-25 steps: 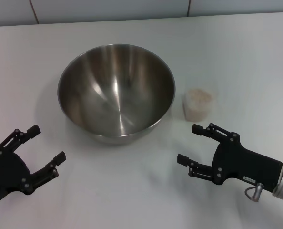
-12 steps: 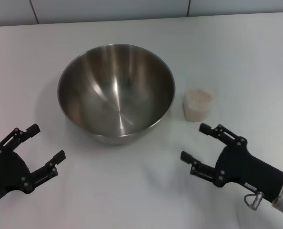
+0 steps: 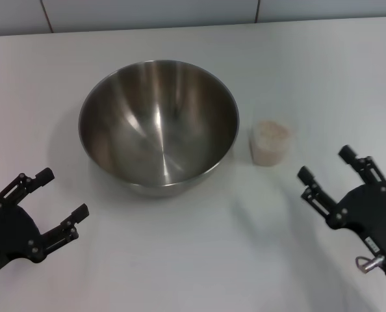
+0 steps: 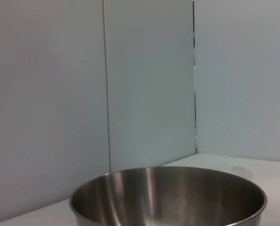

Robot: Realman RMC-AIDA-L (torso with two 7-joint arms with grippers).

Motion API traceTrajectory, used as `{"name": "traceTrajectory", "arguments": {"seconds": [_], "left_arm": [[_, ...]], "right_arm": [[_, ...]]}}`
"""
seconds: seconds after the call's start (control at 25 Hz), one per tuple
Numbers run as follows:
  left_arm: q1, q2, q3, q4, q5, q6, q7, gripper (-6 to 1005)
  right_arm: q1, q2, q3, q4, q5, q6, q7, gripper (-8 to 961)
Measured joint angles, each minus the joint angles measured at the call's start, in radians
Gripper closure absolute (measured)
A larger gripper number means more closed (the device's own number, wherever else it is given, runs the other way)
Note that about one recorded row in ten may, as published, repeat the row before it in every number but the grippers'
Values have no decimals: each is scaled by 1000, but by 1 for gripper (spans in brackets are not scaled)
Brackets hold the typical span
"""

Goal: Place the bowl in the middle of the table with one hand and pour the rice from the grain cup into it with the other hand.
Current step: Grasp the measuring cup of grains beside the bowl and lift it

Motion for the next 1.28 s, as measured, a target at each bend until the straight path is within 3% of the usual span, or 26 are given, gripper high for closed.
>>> {"name": "traceTrajectory", "arguments": {"seconds": [0.6,1.28], "left_arm": [[-1,7,0,0,-5,0,-12,152],[-4,1,-3,0,-8,-6,-10,152]], "right_arm": [[29,0,215,21,0,184,-6,135],[99,0,220,11,-1,285,-7,133]]}}
